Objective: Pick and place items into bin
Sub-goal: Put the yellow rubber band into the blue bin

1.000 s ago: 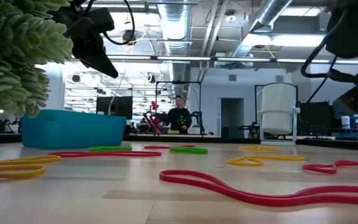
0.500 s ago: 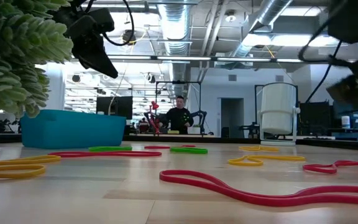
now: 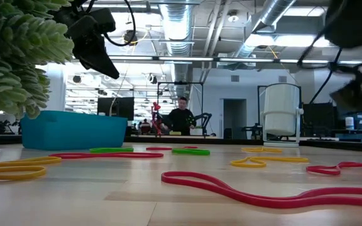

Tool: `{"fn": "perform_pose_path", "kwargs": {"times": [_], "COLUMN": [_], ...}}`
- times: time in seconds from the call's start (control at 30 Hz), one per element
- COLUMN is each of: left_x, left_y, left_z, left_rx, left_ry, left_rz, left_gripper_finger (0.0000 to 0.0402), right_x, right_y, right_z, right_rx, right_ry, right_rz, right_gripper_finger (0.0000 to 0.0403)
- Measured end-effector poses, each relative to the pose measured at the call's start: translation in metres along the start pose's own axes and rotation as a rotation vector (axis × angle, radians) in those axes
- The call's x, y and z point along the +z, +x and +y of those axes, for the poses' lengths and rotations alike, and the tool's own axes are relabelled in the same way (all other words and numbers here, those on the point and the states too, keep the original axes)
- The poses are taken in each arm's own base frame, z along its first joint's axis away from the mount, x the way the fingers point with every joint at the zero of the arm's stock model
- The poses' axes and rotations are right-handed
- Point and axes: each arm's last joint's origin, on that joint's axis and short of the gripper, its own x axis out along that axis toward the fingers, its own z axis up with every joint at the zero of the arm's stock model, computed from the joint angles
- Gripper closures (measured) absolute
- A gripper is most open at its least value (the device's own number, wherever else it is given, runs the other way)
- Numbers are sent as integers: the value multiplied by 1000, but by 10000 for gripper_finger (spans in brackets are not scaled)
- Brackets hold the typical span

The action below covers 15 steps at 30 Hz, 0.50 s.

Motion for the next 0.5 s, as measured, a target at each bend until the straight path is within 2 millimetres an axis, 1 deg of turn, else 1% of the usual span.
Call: {"fn": "perform_pose_path", "kwargs": {"times": [0.1, 0.23, 0.37, 0.5], "left_x": [0, 0, 0, 0], "left_y": [0, 0, 0, 0], "left_z": [0, 0, 0, 0], "left_rx": [0, 0, 0, 0], "left_ry": [0, 0, 1, 1], "left_rz": [0, 0, 0, 0], "left_gripper_finger": [326, 326, 326, 326], "right_x": [-4, -6, -4, 2], "right_y": [-11, -16, -12, -2], "right_z": [-1, -1, 0, 3], "right_rx": [8, 32, 20, 6], "right_ry": [-5, 9, 46, 50], "right_rz": [-10, -37, -24, -7], "right_gripper_finger": [285, 285, 285, 285]}}
